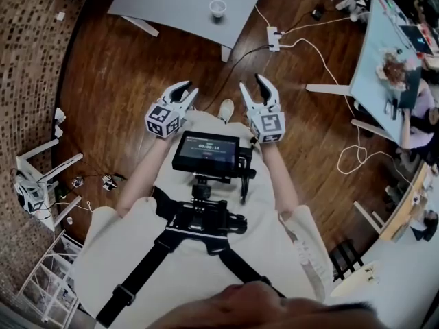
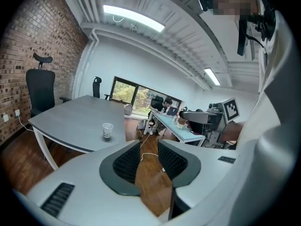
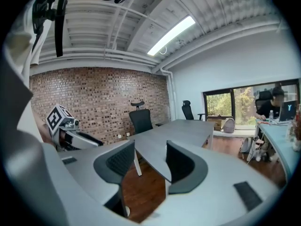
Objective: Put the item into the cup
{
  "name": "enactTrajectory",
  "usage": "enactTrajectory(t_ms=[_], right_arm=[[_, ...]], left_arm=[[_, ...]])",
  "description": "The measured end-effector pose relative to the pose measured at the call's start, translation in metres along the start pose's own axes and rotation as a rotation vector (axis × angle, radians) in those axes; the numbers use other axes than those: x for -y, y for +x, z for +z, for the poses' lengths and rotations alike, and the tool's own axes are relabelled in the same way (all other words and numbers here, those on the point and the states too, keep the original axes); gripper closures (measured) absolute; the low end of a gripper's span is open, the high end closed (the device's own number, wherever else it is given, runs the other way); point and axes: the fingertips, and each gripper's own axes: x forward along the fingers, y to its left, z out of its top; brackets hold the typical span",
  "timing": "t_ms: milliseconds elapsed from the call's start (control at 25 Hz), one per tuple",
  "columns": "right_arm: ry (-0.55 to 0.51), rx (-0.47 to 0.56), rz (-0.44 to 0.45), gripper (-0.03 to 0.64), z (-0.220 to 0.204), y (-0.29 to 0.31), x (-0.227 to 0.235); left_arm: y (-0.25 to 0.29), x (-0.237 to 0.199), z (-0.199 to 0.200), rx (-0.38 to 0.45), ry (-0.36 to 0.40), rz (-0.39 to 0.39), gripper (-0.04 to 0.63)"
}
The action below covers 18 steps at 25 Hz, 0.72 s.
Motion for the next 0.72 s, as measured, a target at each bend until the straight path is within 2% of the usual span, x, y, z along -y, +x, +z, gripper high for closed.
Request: enactTrajectory(t_ms=[280, 720], right_arm=[[-0.006, -0.006, 0.012, 0.391, -0.008, 0.005, -0.008], [-0.013, -0.035, 0.046, 0.391, -0.022, 0.007, -0.018]], left_arm=[[-0.006, -0.006, -0.002, 0.007, 0.007, 0.042, 0.476], [-0.006, -0.011, -0.017, -0.003, -0.039, 0.083, 0.476]])
